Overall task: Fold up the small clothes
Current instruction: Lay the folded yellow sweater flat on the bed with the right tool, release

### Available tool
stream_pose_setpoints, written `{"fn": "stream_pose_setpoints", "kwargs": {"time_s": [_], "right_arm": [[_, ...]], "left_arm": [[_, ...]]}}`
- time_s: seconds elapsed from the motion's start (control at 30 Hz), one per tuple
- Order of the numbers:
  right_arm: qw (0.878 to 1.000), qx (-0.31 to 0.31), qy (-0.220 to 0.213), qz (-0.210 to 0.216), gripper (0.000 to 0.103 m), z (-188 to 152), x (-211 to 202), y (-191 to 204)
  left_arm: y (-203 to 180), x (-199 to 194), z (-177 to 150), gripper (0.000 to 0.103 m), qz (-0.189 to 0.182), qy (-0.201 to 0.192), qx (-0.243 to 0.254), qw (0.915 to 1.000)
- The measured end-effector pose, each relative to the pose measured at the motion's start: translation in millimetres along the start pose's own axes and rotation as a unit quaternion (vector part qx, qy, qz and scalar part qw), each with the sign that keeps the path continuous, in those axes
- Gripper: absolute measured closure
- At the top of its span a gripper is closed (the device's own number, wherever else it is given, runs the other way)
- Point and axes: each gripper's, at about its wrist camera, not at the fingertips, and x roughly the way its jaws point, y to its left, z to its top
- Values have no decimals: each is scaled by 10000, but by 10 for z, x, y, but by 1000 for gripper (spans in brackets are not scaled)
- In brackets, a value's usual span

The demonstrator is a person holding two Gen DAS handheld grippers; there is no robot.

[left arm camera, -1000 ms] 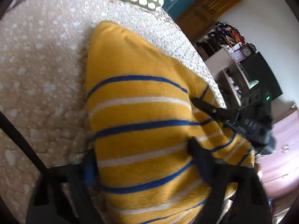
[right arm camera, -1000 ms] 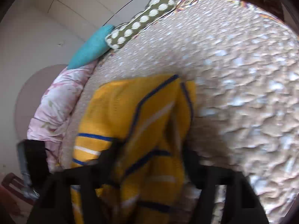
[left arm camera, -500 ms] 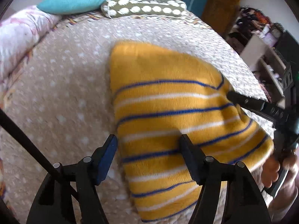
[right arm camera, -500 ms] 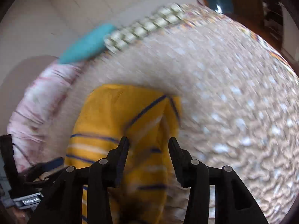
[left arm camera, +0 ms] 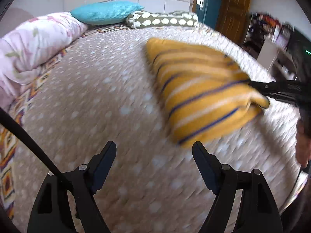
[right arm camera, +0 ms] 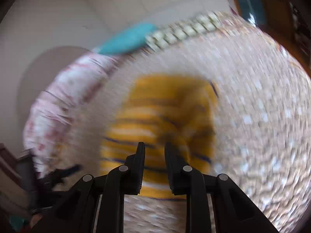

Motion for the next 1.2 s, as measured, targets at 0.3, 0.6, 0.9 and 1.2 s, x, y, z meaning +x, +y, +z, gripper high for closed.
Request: {"fn": "stream_pose_setpoints", "kwargs": {"time_s": [0.3, 0.6, 0.9, 1.2], "right_arm": [[9962, -360, -737, -296, 94, -98, -512, 322], [9905, 524, 545, 1144, 98, -130, 613, 495], [9856, 211, 141, 1671, 88, -54, 253, 673], [9867, 209, 308, 1581, 73, -179, 259, 584]], "left_arm": [[199, 210, -274, 10, -68, 90, -200, 9997], [194, 206, -323, 7, -159, -7, -219, 9996], [195, 206, -335, 4, -214, -30, -229, 9995], [195, 223, -329, 4, -212, -7, -205, 9996]]}}
